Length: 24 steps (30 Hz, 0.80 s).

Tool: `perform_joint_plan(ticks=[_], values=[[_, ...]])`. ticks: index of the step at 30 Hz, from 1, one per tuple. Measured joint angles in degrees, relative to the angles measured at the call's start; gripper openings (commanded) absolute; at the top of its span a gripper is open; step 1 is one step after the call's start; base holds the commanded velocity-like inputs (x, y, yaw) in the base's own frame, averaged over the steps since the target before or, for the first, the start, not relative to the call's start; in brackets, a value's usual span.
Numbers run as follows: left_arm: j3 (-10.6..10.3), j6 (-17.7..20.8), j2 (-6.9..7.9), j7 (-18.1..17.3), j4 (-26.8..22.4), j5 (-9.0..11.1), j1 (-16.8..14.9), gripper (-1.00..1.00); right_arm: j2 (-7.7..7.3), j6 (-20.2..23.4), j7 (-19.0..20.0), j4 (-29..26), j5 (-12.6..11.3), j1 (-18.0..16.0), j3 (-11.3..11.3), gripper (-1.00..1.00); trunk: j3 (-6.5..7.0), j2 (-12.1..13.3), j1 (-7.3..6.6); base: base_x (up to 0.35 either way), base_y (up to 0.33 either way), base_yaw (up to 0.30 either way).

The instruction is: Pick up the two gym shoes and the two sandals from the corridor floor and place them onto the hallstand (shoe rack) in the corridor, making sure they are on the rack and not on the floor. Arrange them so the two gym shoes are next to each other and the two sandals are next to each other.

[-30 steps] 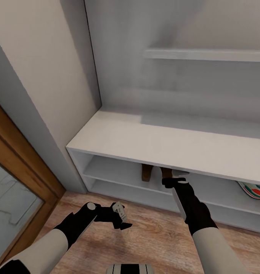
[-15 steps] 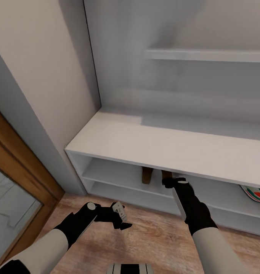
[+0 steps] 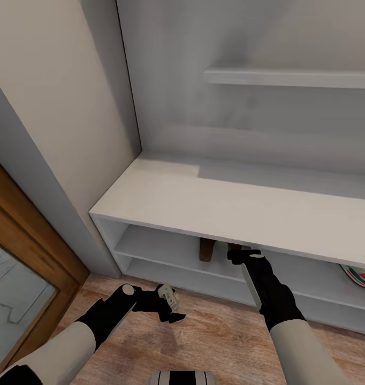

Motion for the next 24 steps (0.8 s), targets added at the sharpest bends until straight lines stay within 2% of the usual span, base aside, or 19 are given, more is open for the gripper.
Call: perform_joint_plan(ticks=[1, 2, 24], values=[[-0.04, 0.0, -0.01, 0.0, 0.0, 0.0, 0.0, 1.0, 0.0, 0.0, 0.0, 0.0, -0.01, 0.0, 0.0, -1.0, 0.0, 0.0, 0.0, 0.0, 0.0, 0.0], [-0.01, 0.0, -0.02, 0.0, 0.0, 0.0, 0.0, 1.0, 0.0, 0.0, 0.0, 0.0, -0.02, 0.0, 0.0, 1.0, 0.0, 0.0, 0.0, 0.0, 0.0, 0.0], [0.0, 0.0, -0.03, 0.0, 0.0, 0.0, 0.0, 1.0, 0.0, 0.0, -0.06, 0.0, -0.17, 0.0, 0.0, 1.0, 0.0, 0.0, 0.0, 0.0, 0.0, 0.0]])
